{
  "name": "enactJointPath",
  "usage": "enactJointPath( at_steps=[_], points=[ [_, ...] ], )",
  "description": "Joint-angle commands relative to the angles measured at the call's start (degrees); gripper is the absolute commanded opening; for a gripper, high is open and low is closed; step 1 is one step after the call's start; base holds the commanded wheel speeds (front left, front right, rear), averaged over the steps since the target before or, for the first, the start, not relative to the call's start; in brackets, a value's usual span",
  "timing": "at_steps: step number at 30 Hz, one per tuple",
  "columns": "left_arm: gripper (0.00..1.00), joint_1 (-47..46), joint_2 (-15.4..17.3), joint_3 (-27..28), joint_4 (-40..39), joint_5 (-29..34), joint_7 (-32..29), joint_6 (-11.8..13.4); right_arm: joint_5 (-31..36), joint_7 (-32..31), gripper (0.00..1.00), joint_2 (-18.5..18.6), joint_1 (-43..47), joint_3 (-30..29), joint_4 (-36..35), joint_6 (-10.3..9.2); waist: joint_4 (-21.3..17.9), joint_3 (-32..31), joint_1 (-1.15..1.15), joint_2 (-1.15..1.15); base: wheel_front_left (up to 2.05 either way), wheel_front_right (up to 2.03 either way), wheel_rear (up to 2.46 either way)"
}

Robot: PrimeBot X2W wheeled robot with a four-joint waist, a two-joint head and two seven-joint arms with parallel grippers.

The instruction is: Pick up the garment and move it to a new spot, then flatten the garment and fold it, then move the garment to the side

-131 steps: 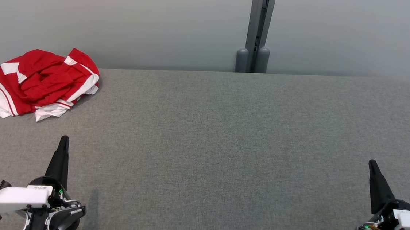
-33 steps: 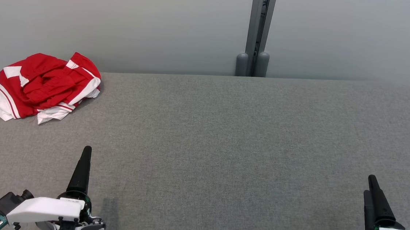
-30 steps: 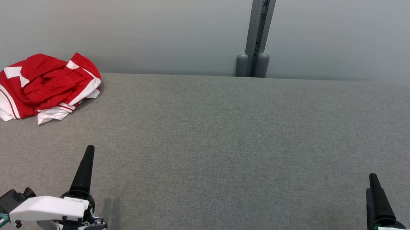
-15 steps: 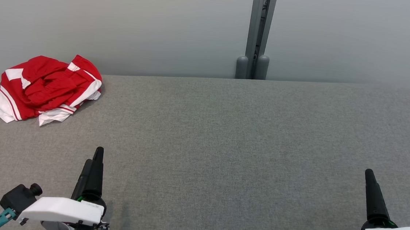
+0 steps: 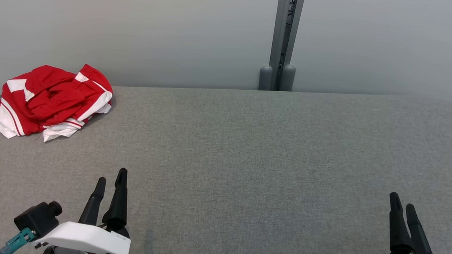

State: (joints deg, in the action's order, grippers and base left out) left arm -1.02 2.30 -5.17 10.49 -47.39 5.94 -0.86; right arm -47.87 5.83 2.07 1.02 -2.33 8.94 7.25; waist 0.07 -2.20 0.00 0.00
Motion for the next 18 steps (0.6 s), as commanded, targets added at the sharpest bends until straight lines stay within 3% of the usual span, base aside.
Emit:
enactJointPath(
  at_steps=[1, 18],
  points=[
    [1.0, -0.02, 0.38, -0.28, -0.92, 2.32, 0.56, 0.44, 2.36, 0.73, 1.0, 0.56, 0.07, 0.26, -0.76, 0.28, 0.0, -0.08, 0.0, 0.0, 0.0, 0.0, 0.0],
    [1.0, 1.36, 0.5, -1.14, 0.31, 13.63, 3.25, 1.36, 15.68, 3.39, 1.0, 0.7, 1.37, 1.61, -1.43, 0.31, 0.3, -0.98, 0.0, 0.0, 0.0, 0.0, 0.0]
  ],
)
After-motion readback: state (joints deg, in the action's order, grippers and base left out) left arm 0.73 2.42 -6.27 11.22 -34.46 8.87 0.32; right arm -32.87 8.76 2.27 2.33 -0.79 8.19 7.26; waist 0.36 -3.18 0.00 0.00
